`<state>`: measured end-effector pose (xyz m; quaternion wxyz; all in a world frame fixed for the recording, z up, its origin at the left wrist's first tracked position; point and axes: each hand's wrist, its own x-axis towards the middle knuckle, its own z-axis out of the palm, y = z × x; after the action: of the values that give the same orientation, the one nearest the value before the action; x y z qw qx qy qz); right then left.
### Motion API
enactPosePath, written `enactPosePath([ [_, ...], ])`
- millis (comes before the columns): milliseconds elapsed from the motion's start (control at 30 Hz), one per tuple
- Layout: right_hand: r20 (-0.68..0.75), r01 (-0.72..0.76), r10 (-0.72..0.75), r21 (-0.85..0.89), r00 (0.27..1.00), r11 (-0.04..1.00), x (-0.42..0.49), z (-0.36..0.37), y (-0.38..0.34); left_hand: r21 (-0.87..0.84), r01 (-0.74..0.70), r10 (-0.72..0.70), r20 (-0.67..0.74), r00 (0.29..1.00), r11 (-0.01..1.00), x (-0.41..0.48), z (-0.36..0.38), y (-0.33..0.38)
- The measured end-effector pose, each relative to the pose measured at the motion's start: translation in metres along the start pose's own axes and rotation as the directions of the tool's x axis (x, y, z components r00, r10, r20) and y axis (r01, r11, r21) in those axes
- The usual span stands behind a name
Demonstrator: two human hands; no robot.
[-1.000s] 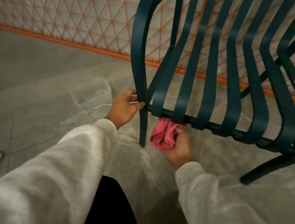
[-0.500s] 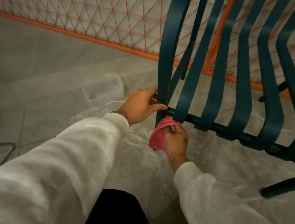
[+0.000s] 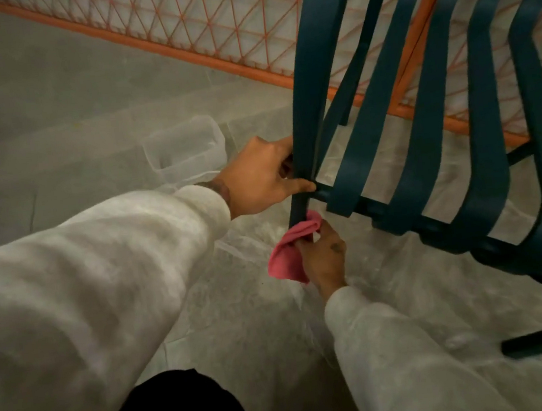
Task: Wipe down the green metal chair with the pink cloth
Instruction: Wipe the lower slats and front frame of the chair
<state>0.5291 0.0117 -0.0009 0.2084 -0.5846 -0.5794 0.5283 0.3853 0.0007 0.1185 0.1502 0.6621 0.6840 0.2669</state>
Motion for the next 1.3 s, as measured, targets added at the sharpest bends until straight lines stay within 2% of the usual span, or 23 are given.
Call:
enactPosePath([
  [167, -0.106, 0.131, -0.121, 0.087, 0.987, 0.988, -0.008, 0.000, -0.006, 0.003, 0.007, -0.007, -0.014, 1.000, 1.000, -0.003, 0.001, -0.001],
  [233, -0.094, 0.155, -0.148, 0.068, 0.984, 0.986, -0.006, 0.001, -0.004, -0.017, 0.001, -0.001, -0.012, 1.000, 1.000, -0.003, 0.003, -0.003],
  [400, 0.027, 0.089, -0.088, -0.035, 0.996, 0.995, 0.004, 0.007, 0.009, -0.032, 0.015, -0.014, 0.010, 1.000, 0.999, -0.002, 0.002, 0.001],
  [533, 0.029, -0.005, 0.008, -0.098, 1.000, 0.995, 0.007, 0.013, 0.005, -0.012, 0.032, -0.032, 0.012, 0.999, 0.999, -0.002, 0.001, 0.002],
  [700, -0.075, 0.103, -0.099, 0.056, 0.992, 0.993, -0.005, 0.002, -0.015, -0.032, 0.037, -0.036, 0.010, 0.999, 0.999, -0.002, 0.001, 0.003],
  [767, -0.082, 0.099, -0.090, 0.113, 0.993, 0.989, -0.009, -0.003, -0.018, -0.051, 0.047, -0.047, 0.016, 0.999, 0.998, -0.002, 0.002, 0.003],
  [833, -0.025, 0.022, -0.018, 0.148, 1.000, 0.989, -0.011, -0.007, -0.019, -0.056, 0.065, -0.063, 0.034, 0.997, 0.996, -0.002, 0.002, 0.004],
  [900, 0.019, -0.010, 0.009, 0.095, 1.000, 0.995, -0.017, -0.019, -0.017, -0.070, 0.089, -0.086, 0.050, 0.995, 0.994, -0.002, 0.000, 0.006],
  [1067, 0.222, 0.061, -0.058, -0.003, 0.973, 0.998, -0.067, -0.067, -0.023, -0.166, 0.157, -0.144, 0.090, 0.986, 0.974, -0.009, -0.002, 0.016],
  [1167, 0.239, 0.125, -0.162, 0.160, 0.957, 0.979, -0.102, -0.087, -0.043, -0.241, 0.211, -0.182, 0.140, 0.973, 0.947, -0.009, -0.012, 0.019],
  [1300, 0.077, 0.274, -0.326, 0.385, 0.942, 0.881, -0.118, -0.111, -0.096, -0.400, 0.227, -0.177, 0.159, 0.971, 0.888, -0.001, -0.039, 0.036],
])
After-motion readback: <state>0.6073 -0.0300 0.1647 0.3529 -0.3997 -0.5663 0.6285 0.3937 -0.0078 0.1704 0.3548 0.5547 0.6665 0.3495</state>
